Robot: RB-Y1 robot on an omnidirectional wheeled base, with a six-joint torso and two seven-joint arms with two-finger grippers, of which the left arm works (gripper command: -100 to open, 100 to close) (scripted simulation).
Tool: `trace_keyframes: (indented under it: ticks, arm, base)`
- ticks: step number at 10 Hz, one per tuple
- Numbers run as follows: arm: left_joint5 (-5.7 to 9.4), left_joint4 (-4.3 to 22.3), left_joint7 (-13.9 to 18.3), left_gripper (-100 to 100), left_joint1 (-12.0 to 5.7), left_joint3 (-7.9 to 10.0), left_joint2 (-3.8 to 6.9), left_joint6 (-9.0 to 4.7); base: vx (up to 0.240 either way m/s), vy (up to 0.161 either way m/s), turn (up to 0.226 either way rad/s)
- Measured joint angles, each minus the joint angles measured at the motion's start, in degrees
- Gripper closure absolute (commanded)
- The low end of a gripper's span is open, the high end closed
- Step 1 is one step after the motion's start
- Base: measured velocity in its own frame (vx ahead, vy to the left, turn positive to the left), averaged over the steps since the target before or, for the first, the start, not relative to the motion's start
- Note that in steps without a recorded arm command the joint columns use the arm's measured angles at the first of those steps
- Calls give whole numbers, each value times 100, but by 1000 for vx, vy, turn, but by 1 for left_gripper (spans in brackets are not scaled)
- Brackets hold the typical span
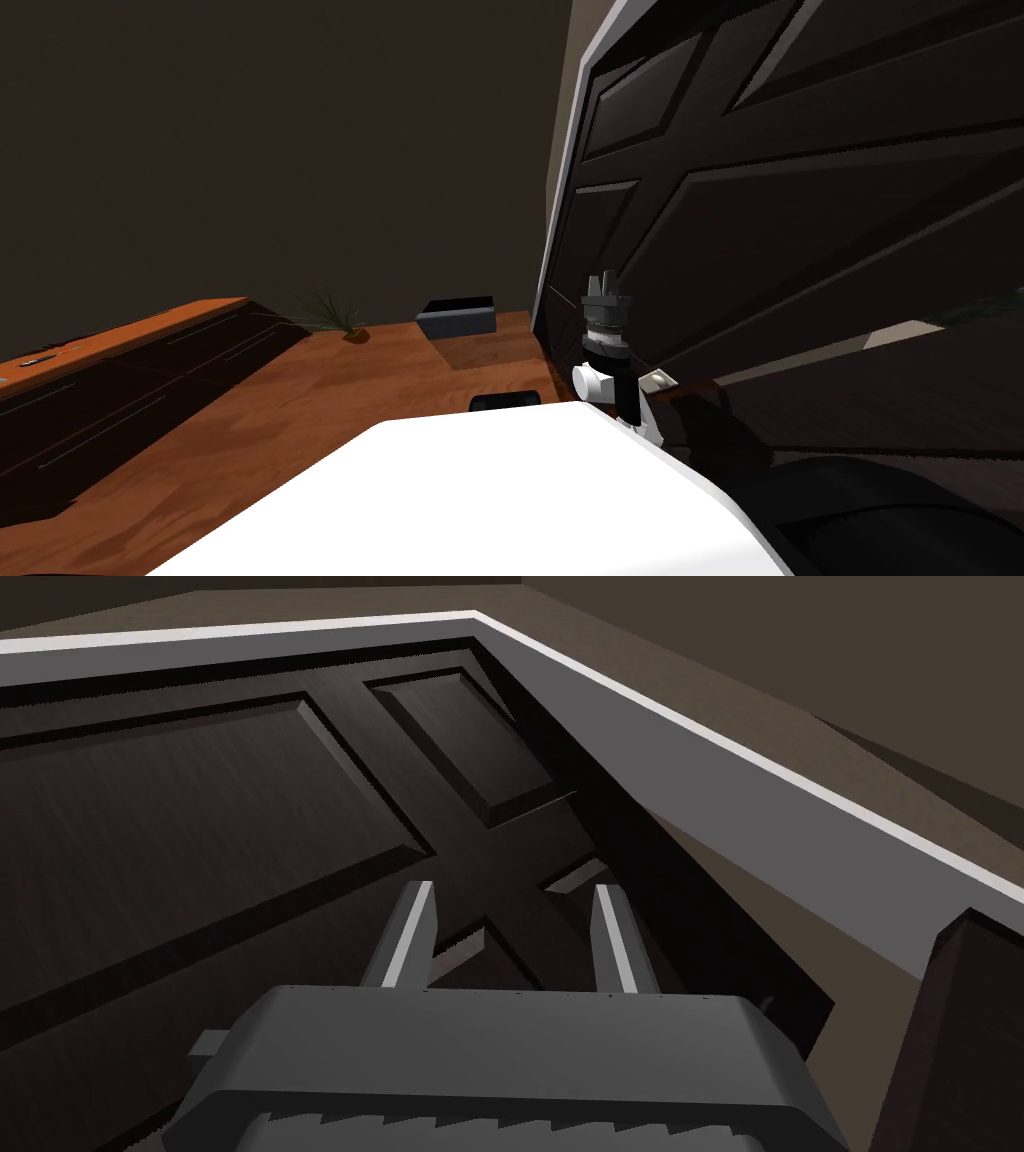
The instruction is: Push the door open
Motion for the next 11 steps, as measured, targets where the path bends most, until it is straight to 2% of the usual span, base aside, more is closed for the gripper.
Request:
trace_keyframes:
  ticks: [4, 5, 10, 11]
  arm:
    - [276, 352, -78, -100, -14, 20, 2, 361]
    - [343, 386, -72, -100, 60, -4, -27, 487]
    - [690, 861, -121, -100, 70, -17, -91, 1001]
    - [732, 798, -86, -100, 137, -32, -88, 1117]
  base:
    - [103, -43, 40]
    - [129, -63, 59]
    - [110, -55, 44]
    - [105, -78, 42]
